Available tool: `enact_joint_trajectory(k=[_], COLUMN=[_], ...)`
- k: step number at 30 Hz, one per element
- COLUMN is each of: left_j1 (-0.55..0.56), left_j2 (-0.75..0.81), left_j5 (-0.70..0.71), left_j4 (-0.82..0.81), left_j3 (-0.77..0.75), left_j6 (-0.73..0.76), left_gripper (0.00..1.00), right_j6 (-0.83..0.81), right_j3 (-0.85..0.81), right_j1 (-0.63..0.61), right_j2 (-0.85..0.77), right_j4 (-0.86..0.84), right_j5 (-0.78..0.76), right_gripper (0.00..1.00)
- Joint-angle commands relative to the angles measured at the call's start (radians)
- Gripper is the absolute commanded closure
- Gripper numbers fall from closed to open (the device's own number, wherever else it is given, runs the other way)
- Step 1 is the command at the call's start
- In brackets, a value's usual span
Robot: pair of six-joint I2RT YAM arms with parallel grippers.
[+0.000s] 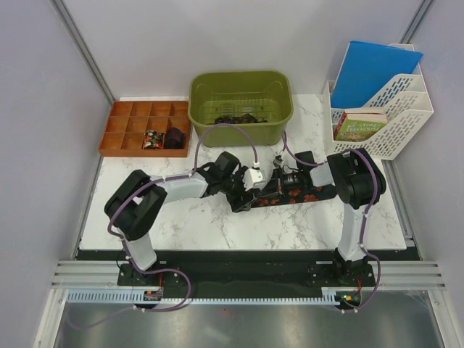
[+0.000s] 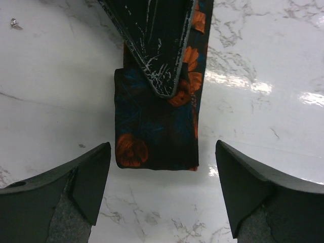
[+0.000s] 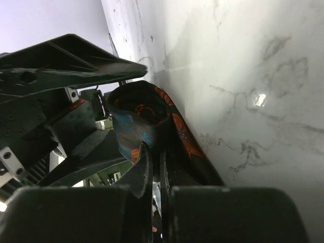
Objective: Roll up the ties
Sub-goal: Roll the tie at the center of the board.
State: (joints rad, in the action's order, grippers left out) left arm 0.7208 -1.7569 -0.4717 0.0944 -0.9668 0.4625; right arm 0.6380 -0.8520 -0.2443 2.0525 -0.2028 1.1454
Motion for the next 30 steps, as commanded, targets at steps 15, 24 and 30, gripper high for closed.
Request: enact_joint_trajectory(k=[15,24,30], left_j1=[0.074,0.074,0.068], left_j2=[-0.105,-0.122,-0.089], left_j5=[0.274,0.274,0.204], left_j4=[0.056,0.106,0.123], left_j3=[-0.131,-0.158,-0.150], left_j6=[0.008,-0.013,-0.009], left_gripper=[0.44,0.53,0.43], right_j6=[0.052,0.043,-0.061], right_j3=[0.042,0.044,-0.018], right_j1=[-0.019,-0.021,-0.007], right_j2=[-0.117,-0.143,-0.008], right_j4=[0.167,0.293,0.310], right_j5=[-0.133,-0.182,-0.220], right_gripper=[1.00,1.00,1.00])
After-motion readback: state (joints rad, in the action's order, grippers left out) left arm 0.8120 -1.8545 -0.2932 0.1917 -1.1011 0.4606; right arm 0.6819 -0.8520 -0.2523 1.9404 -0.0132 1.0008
